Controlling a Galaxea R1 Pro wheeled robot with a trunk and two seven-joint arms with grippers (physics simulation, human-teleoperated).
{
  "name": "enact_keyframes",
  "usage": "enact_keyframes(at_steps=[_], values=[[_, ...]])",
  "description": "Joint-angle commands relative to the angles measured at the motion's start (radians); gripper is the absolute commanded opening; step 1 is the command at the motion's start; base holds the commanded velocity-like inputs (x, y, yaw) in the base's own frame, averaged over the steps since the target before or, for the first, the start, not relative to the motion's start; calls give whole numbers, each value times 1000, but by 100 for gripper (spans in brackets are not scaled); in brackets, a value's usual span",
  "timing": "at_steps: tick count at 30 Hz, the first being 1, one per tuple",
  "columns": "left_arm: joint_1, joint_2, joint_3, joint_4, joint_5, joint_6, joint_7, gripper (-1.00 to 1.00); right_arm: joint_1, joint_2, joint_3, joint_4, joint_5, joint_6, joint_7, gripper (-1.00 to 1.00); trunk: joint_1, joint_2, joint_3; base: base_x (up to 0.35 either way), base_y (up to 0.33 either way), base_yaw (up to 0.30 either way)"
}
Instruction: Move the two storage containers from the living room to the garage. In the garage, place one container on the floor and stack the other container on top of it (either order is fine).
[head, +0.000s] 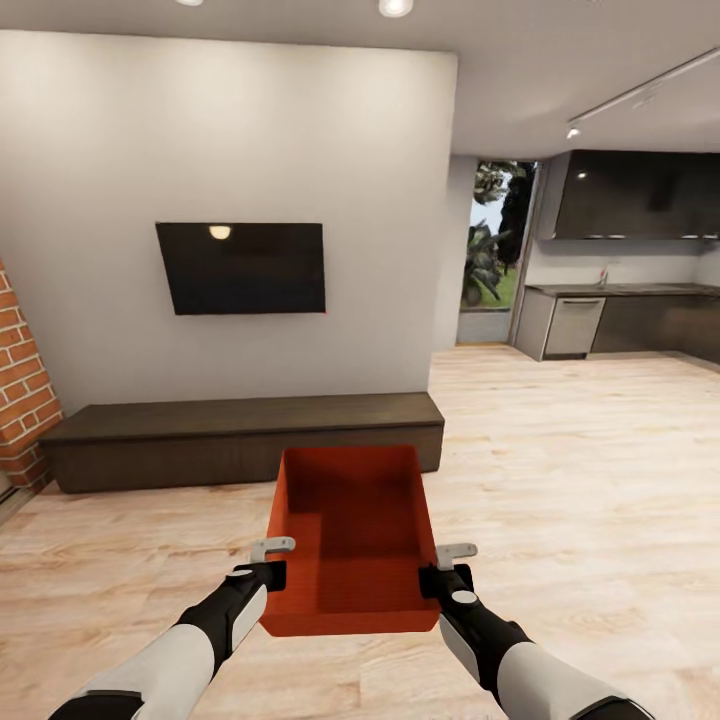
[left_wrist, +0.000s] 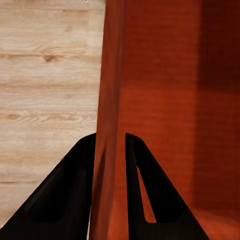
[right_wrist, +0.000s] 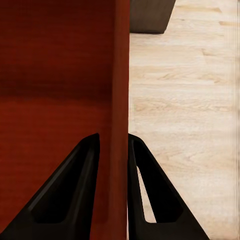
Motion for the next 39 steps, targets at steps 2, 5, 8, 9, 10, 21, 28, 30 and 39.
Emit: enact_keyframes(at_steps=[2, 5, 8, 9, 10, 21, 28, 30, 39], values=[[0, -1, 3, -6, -6, 6, 9, -100, -1, 3, -3, 3, -23, -3, 1, -100, 0, -1, -1, 0, 0, -246], [0, -1, 3, -6, -6, 6, 9, -100, -1, 3, -3, 3, -23, -3, 1, -100, 0, -1, -1, 0, 0, -247], [0, -1, 3, -6, -6, 6, 8, -100, -1, 3, -3, 3, -23, -3, 1, -100, 0, -1, -1, 0, 0, -247], [0, -1, 3, -6, -6, 6, 8, -100, -1, 3, -3, 3, -23, -3, 1, -100, 0, -1, -1, 0, 0, -247], [0, -1, 3, -6, -6, 6, 9, -100, -1, 3, -3, 3, -23, -3, 1, -100, 0, -1, -1, 0, 0, -248], [0, -1, 3, -6, -6, 6, 9, -100, -1, 3, -3, 3, -24, -3, 1, -100, 0, -1, -1, 0, 0, -248], [1, -1, 3, -5, -6, 6, 9, -100, -1, 3, -3, 3, -25, -4, 1, -100, 0, -1, -1, 0, 0, -248], [1, 0, 4, -5, -6, 6, 8, -100, -1, 3, -3, 3, -26, -4, 1, -100, 0, -1, -1, 0, 0, -248], [0, -1, 5, -4, -5, 6, 8, -100, -1, 3, -3, 3, -26, -3, 1, -100, 0, -1, -1, 0, 0, -248]])
